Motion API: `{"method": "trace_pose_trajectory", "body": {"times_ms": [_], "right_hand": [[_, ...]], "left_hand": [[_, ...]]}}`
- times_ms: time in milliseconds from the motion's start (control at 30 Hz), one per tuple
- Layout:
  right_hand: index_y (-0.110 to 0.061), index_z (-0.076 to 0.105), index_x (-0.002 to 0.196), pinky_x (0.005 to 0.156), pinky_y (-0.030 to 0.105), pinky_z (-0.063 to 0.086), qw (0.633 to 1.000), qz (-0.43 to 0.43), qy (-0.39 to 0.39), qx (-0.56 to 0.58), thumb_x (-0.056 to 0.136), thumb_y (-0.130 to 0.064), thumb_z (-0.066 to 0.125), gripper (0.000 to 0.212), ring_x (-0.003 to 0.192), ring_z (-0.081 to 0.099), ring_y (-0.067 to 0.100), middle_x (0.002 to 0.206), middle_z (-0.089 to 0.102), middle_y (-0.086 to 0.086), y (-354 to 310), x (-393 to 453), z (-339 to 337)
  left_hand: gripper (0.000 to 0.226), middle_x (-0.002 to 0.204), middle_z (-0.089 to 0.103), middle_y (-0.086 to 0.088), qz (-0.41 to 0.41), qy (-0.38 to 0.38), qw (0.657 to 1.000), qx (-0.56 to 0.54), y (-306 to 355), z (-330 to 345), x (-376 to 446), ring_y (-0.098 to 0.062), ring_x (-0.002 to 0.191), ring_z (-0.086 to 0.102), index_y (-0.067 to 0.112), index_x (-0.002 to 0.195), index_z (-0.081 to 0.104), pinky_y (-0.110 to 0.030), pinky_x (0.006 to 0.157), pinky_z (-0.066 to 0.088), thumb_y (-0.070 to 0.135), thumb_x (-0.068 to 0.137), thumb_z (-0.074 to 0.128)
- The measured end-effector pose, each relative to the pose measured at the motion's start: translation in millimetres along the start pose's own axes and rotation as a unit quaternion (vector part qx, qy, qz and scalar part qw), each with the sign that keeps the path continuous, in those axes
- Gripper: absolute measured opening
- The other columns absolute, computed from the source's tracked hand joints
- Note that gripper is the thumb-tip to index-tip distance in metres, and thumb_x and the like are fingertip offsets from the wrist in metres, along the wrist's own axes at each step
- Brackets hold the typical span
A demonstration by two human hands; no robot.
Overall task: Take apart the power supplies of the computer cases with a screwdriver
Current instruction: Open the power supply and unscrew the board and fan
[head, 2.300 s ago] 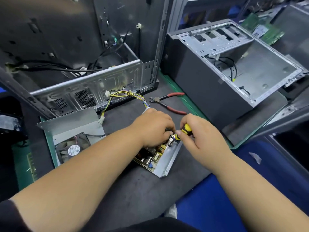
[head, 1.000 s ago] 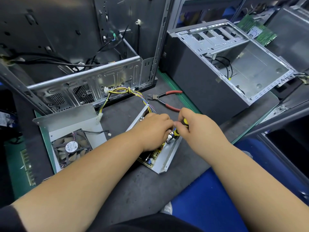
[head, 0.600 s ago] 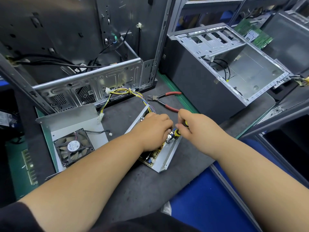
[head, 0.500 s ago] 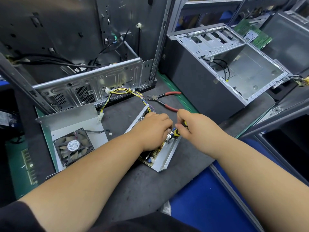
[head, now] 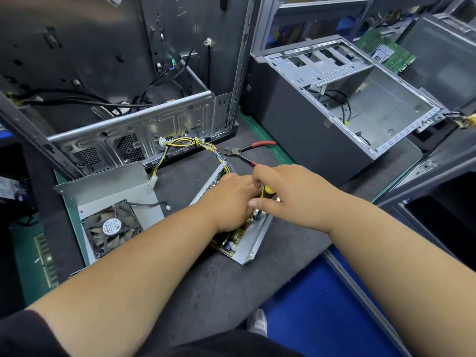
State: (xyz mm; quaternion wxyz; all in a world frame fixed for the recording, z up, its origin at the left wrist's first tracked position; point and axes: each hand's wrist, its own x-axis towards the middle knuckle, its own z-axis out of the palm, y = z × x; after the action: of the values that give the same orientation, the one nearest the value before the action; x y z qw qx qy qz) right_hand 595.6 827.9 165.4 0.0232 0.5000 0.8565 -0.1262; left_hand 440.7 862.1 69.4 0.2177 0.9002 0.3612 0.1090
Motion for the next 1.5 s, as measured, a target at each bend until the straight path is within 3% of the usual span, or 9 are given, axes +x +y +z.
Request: {"method": "trace_pose_trajectory", "body": {"times_ms": [100,433,633,733,833,933,1167,1267,1500], "right_hand": [[-0.016,0.046,0.102,0.062,0.036,0.026,0.994,0.073,0.034,-0.07,0.096,-0.06,0.044,0.044,0.076,0.052,0.025,0.077,0.05,-0.005,-2,-1,6],[-0.02,0.041,0.09,0.053,0.029,0.022,0.982,0.155,0.079,0.068,0.098,-0.032,0.058,0.022,0.072,0.041,0.02,0.071,0.041,-0.008,-3,-3,13],[-0.017,0.048,0.098,0.079,0.035,0.033,0.994,0.1,0.0,0.049,0.099,-0.013,0.053,0.006,0.1,0.046,0.023,0.104,0.051,-0.001,-5,-6,5],[-0.02,0.05,0.093,0.084,0.036,0.036,0.993,0.095,-0.023,0.071,0.094,-0.008,0.053,0.012,0.097,0.046,0.021,0.101,0.053,-0.002,-5,-7,0],[-0.017,0.045,0.098,0.066,0.034,0.028,0.99,0.127,0.023,0.06,0.097,-0.026,0.054,0.013,0.07,0.044,0.018,0.075,0.047,-0.008,0,-10,1],[-0.015,0.035,0.099,0.058,0.035,0.029,0.979,0.165,0.038,-0.111,0.102,-0.052,0.038,0.037,0.065,0.049,0.026,0.071,0.049,-0.004,2,-7,7],[-0.021,0.042,0.092,0.059,0.035,0.018,0.982,0.158,0.086,0.054,0.093,-0.028,0.061,0.021,0.076,0.045,0.022,0.08,0.048,-0.005,-3,-3,12],[-0.021,0.049,0.097,0.055,0.029,0.024,0.98,0.16,0.067,0.099,0.086,-0.022,0.06,0.016,0.079,0.046,0.02,0.083,0.051,-0.007,-7,-3,10],[-0.018,0.041,0.1,0.053,0.033,0.028,0.977,0.182,0.091,-0.069,0.101,-0.048,0.042,0.03,0.069,0.052,0.026,0.079,0.058,-0.002,-8,-1,17]], "left_hand": [[0.016,0.103,0.055,-0.002,-0.019,-0.008,1.0,0.008,-4,4,1,-0.027,0.096,0.054,0.021,0.097,0.057,-0.041,0.096,0.034,0.016,0.094,0.042],[0.023,0.116,0.057,-0.003,-0.017,0.007,0.999,0.037,-5,3,2,-0.027,0.106,0.054,0.016,0.116,0.06,-0.039,0.103,0.03,0.025,0.1,0.046],[0.026,0.115,0.057,-0.002,-0.018,0.008,0.999,0.048,-6,2,2,-0.026,0.107,0.054,0.017,0.118,0.061,-0.039,0.103,0.03,0.025,0.099,0.045],[0.026,0.116,0.057,-0.001,-0.017,0.01,0.999,0.048,-6,4,2,-0.025,0.106,0.054,0.018,0.117,0.062,-0.038,0.103,0.03,0.025,0.1,0.044],[0.024,0.114,0.057,-0.002,-0.019,0.014,0.999,0.04,-6,6,3,-0.027,0.102,0.054,0.016,0.114,0.062,-0.037,0.102,0.03,0.026,0.101,0.044],[0.026,0.115,0.057,-0.001,-0.024,0.015,0.999,0.039,-8,6,3,-0.025,0.104,0.054,0.017,0.118,0.061,-0.036,0.103,0.029,0.027,0.101,0.044],[0.024,0.115,0.057,-0.001,-0.02,0.02,0.999,0.035,-6,6,3,-0.026,0.105,0.054,0.018,0.115,0.062,-0.035,0.102,0.028,0.027,0.1,0.046],[0.024,0.115,0.057,-0.001,-0.024,0.016,0.999,0.039,-8,5,2,-0.024,0.106,0.054,0.017,0.115,0.063,-0.034,0.102,0.028,0.026,0.099,0.047],[0.023,0.111,0.059,-0.002,-0.015,0.024,0.999,0.027,-6,4,2,-0.025,0.104,0.054,0.018,0.115,0.063,-0.035,0.1,0.03,0.023,0.098,0.048]]}}
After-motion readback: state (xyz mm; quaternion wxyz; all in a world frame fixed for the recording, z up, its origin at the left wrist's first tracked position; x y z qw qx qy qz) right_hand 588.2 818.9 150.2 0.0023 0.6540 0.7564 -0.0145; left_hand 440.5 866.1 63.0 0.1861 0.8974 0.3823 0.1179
